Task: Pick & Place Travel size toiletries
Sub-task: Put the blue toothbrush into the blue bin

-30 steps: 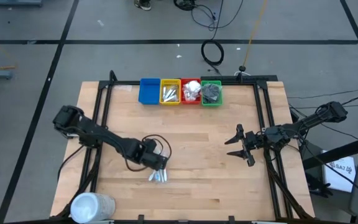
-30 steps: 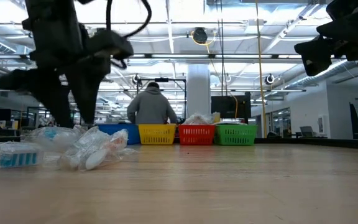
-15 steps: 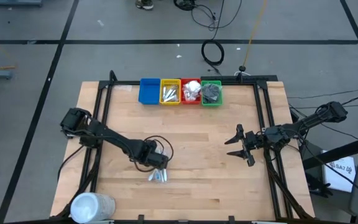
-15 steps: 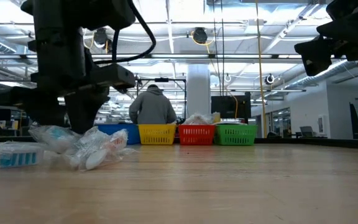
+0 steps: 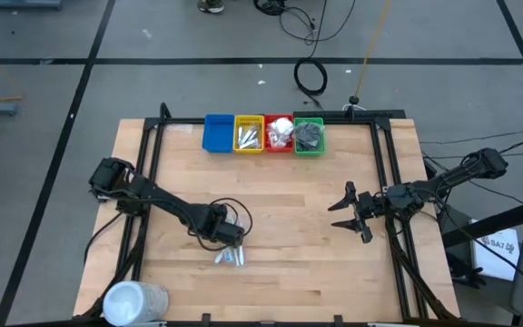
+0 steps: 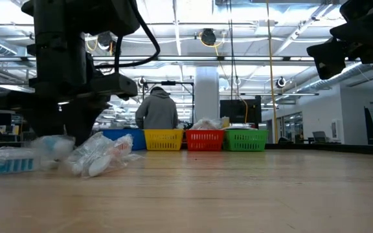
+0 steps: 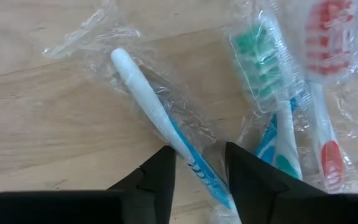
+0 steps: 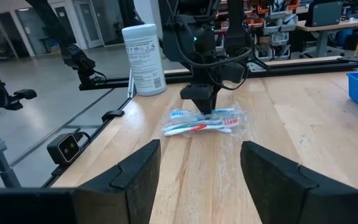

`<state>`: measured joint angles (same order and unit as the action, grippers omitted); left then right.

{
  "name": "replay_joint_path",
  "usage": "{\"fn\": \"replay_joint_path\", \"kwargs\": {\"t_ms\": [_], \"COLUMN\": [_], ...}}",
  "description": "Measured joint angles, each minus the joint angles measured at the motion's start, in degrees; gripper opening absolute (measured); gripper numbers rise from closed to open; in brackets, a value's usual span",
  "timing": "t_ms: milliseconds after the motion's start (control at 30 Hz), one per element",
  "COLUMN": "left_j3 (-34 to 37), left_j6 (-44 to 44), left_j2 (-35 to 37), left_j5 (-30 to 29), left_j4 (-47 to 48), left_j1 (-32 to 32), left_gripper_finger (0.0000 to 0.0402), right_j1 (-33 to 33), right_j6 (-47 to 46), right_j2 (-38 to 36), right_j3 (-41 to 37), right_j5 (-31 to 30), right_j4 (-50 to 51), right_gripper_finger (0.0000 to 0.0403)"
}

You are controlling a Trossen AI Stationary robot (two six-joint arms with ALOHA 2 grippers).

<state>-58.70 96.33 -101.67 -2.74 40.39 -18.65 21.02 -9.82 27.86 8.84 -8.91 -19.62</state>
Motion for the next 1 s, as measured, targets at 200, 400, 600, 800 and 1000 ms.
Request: {"fn": "replay_joint_path", "kwargs": {"t_ms": [200,400,600,800,1000], "left_j3": [0.00,0.00,0.02,-0.66,-0.66], "left_j6": [-0.02,-2.28,-4.80,-8.18,-15.72], "left_j2": [0.00,0.09,3.34,9.07,15.69], "left_j5": [0.03,-0.47,-4.28,-11.06,-22.18], "left_j4": [0.00,0.38,1.06,3.90,4.40], "left_j1": [0.00,0.00,0.00,-0.01,0.00], "left_gripper_finger": [0.0043,0.0017,0.0011,0.0007,0.0006], "right_j1": [0.00,0.00,0.00,0.00,0.00], "right_j6": [0.00,-0.01,-0.01,-0.01,-0.02], "right_j2": [0.00,0.00,0.00,0.02,0.02], "right_j3": [0.00,0.00,0.00,0.00,0.00], "right_j5": [-0.01,0.01,-0.01,0.00,-0.02], "right_j4": [0.15,0.17,0.24,0.36,0.83], "right_gripper_finger": [0.0210,0.0210,0.0210,0.0210,0.0210]}}
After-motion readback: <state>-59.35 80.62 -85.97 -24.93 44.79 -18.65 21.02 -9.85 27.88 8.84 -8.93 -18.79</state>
